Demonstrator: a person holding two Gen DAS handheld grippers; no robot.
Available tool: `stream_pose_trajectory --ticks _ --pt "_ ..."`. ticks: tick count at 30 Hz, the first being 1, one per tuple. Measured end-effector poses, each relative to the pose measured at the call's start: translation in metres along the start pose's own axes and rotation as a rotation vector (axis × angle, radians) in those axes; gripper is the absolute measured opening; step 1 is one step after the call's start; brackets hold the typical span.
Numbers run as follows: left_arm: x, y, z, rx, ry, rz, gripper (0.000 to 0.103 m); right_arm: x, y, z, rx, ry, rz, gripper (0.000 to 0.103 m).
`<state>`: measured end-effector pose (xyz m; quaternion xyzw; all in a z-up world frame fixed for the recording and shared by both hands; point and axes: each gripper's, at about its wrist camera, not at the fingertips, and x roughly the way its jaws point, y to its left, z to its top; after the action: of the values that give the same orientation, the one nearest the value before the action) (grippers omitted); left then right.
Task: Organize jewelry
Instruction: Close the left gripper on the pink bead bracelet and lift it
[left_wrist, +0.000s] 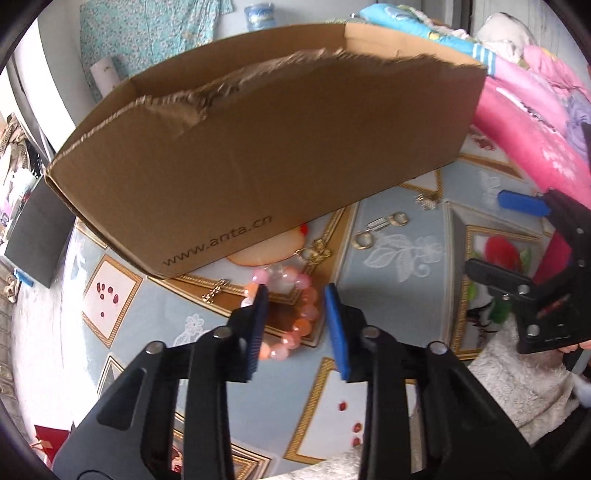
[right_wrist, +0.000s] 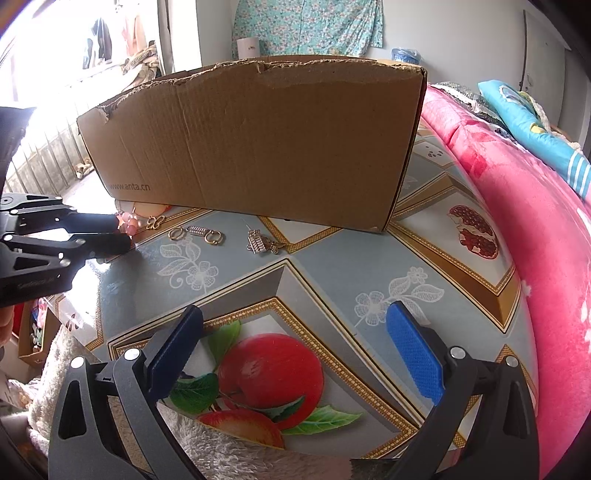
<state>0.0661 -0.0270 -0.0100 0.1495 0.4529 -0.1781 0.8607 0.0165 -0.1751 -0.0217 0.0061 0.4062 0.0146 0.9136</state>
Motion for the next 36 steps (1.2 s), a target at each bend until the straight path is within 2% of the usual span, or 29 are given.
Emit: stream_pose_trajectory --ticks 4,5,12,22,28,31,36 --pt "-0.001 0.003 -0.001 0.002 0.002 -0.025 0.010 0.000 0.000 0.000 -0.001 -0.001 0.001 0.097" --pt "-0.001 0.003 -0.002 0.003 0.004 -0.030 0.009 0.001 0.000 0.000 -0.001 0.000 0.001 0.097" --pt "-0.014 0.009 -0.019 0.006 0.019 -0.058 0.009 0.001 0.000 0.000 0.000 0.001 0.001 0.097" --pt "-0.026 0.048 -0.040 -0.061 0.038 0.027 0.009 0.004 0.000 0.002 -0.001 0.010 0.001 0.097" --pt "-0.026 0.058 -0.043 -0.092 0.029 0.041 0.009 0.006 -0.002 0.004 0.000 0.016 0.000 0.097" --pt "-0.031 0.058 -0.038 -0.104 -0.001 0.025 0.010 0.006 -0.002 0.004 0.002 0.020 -0.003 0.097" --pt "-0.039 0.057 -0.029 -0.149 -0.081 -0.049 0.012 0.007 -0.001 0.005 0.005 0.024 -0.008 0.097"
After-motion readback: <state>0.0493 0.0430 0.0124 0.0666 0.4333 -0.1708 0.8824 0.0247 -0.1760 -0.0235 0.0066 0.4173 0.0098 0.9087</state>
